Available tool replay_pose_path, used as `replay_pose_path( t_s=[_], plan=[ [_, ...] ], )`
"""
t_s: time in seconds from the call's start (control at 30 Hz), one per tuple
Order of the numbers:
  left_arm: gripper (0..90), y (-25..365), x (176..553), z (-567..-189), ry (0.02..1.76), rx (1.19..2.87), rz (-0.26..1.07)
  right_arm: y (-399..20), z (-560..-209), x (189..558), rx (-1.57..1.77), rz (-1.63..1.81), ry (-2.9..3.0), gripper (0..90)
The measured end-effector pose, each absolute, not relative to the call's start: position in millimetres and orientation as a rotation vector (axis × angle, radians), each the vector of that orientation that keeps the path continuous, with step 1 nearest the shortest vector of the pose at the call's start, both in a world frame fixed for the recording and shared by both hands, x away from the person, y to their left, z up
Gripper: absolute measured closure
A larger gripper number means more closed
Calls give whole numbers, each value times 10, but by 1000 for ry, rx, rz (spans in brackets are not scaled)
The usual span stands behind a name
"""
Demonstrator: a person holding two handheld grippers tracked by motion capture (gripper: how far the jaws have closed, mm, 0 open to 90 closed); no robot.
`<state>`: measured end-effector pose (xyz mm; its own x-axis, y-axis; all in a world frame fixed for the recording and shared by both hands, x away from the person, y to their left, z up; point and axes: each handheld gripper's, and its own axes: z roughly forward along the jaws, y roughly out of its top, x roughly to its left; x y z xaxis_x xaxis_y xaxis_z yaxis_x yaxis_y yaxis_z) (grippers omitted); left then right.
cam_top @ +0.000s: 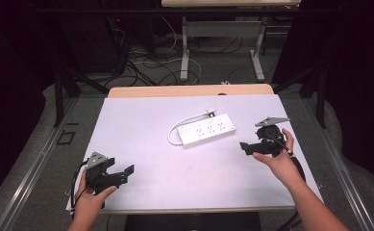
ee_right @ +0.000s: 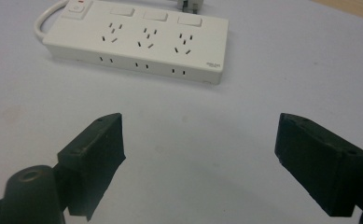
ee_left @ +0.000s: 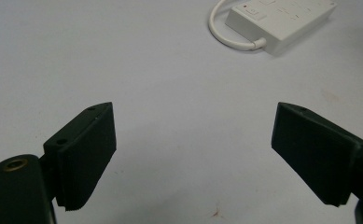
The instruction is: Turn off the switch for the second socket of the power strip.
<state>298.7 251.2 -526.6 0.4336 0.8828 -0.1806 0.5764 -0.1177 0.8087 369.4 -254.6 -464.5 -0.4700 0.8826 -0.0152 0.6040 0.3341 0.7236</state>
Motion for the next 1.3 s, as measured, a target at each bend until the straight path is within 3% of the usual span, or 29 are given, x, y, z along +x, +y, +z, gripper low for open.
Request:
replay_pose_path(
  t_s=[0.63, 1.3],
  plan=[
    [146, 2511, 2991, -5271, 1247, 1813, 436, -2381, -4472, 3926, 1265, 963, 2249, 194],
    [150, 2520, 2993, -5273, 1248, 1820, 432, -2098, -4296, 4232, 1251, 913, 2258, 321]
  ],
)
